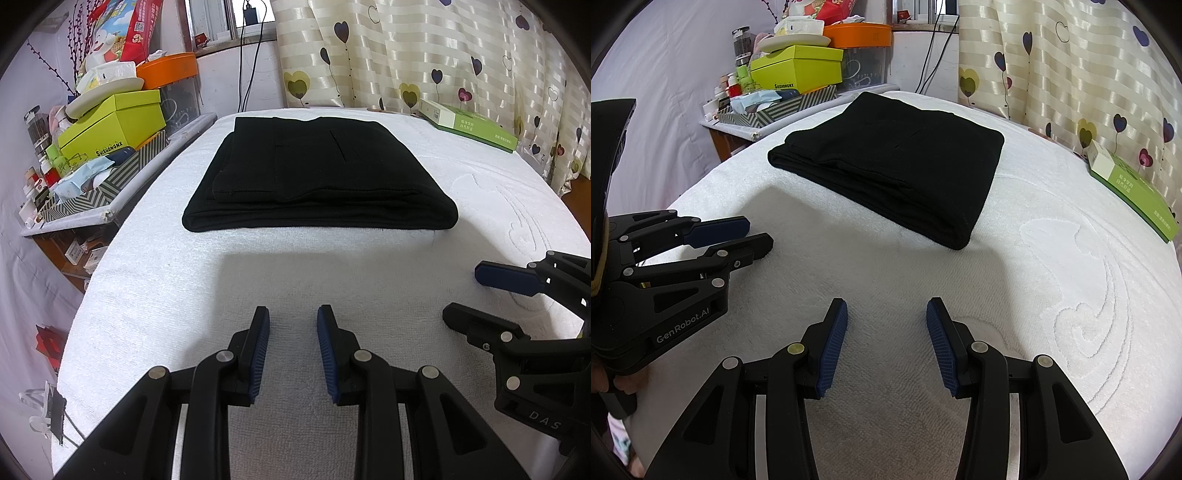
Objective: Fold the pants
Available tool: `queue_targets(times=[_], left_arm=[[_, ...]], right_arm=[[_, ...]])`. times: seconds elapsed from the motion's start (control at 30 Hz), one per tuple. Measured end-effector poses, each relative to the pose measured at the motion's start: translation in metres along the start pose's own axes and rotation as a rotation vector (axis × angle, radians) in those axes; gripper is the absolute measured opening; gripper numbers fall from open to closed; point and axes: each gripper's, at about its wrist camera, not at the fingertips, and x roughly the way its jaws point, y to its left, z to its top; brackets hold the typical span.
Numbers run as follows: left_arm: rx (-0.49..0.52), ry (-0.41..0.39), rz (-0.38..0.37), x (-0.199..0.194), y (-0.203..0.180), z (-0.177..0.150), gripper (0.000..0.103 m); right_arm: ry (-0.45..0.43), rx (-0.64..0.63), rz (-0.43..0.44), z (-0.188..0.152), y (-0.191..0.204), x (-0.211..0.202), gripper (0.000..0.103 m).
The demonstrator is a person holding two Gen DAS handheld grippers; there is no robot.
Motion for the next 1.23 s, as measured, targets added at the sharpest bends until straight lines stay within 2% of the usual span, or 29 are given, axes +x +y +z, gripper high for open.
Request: queue_targets(times=[1.23], left_arm=[[-0.007,0.001,-0.009,0.0006,0.0017,-0.0003,0.029]], right_arm=[[0.0,0.0,-0.001,-0.0003,0.0004,0.0,0.046]])
